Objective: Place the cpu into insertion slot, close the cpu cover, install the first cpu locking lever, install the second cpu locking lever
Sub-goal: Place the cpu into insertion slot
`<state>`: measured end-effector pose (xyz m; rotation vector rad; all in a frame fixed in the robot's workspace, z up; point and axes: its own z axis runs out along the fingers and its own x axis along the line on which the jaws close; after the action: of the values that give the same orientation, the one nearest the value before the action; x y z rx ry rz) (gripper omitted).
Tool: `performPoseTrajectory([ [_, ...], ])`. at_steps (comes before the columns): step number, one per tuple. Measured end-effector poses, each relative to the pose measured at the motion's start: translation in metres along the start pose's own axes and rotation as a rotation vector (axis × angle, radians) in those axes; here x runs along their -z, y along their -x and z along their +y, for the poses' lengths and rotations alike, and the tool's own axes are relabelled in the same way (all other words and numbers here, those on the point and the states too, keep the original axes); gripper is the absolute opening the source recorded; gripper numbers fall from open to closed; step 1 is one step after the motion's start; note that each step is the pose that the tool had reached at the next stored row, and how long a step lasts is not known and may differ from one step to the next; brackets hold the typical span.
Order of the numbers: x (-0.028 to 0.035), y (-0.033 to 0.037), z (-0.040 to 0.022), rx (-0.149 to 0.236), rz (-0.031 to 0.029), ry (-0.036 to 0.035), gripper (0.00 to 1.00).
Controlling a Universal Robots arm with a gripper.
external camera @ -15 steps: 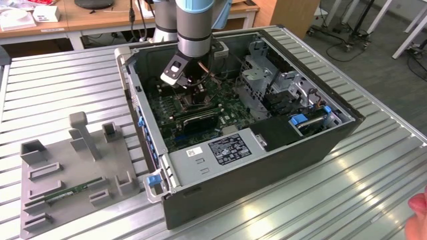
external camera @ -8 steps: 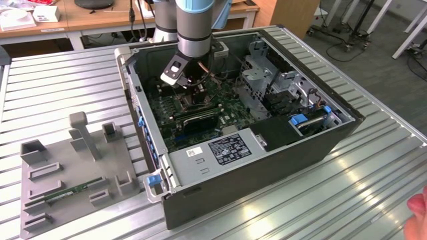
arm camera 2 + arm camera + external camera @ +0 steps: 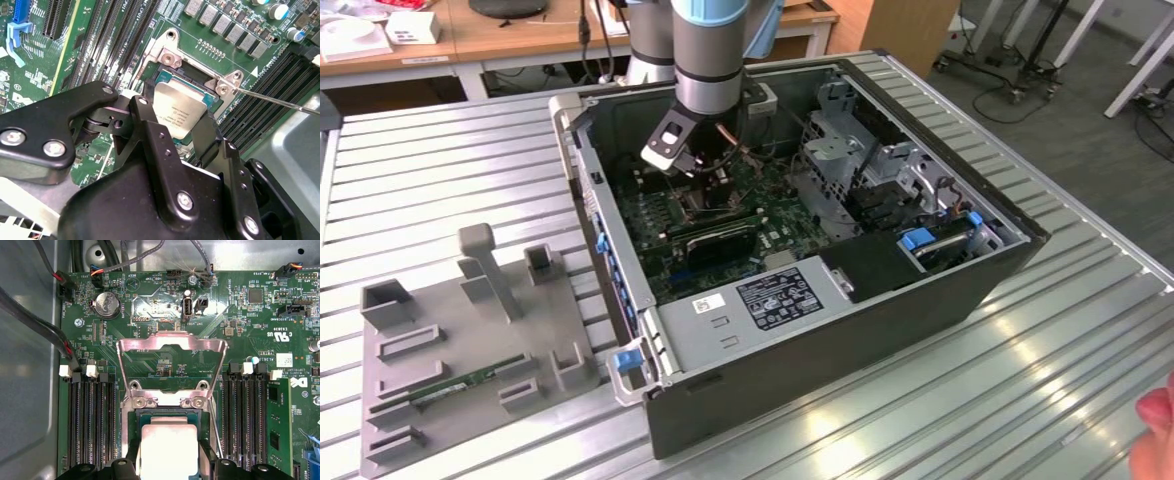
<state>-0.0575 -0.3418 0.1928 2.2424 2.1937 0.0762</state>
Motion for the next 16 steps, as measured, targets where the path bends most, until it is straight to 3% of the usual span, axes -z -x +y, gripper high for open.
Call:
performPoseTrajectory([
  [3,0.0028,0.0000,0.0000,0.000,-0.0008,-0.0007,0.54],
  [16,0.0028,0.0001,0.0000,0.009,0.0002,-0.0010,0.54],
])
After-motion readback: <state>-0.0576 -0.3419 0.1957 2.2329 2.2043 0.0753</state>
